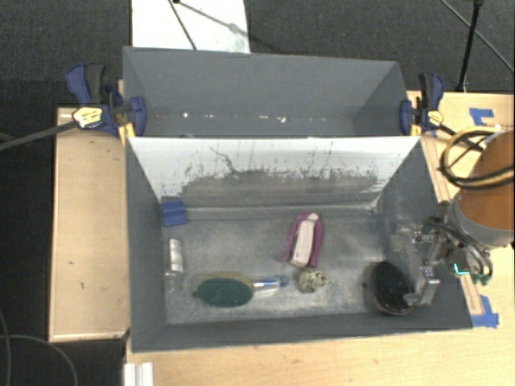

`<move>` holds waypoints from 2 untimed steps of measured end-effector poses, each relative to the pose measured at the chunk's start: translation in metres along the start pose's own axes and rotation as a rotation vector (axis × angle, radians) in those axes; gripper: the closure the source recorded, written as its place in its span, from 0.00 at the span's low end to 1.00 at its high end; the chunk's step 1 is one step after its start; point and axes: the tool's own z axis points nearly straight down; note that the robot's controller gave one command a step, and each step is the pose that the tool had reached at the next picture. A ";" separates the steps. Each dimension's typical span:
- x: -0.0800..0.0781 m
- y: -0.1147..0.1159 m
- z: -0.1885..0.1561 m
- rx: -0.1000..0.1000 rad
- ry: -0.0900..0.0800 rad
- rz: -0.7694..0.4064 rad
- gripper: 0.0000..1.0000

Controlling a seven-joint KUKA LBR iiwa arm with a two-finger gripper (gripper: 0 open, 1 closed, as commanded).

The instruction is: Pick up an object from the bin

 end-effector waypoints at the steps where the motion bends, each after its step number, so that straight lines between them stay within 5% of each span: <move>1: -0.014 0.011 0.006 0.002 -0.010 -0.053 0.00; 2: -0.024 0.000 0.082 0.005 -0.018 -0.303 0.00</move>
Offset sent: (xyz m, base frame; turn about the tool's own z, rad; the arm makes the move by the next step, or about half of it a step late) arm 0.0132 0.0113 -0.0060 -0.0584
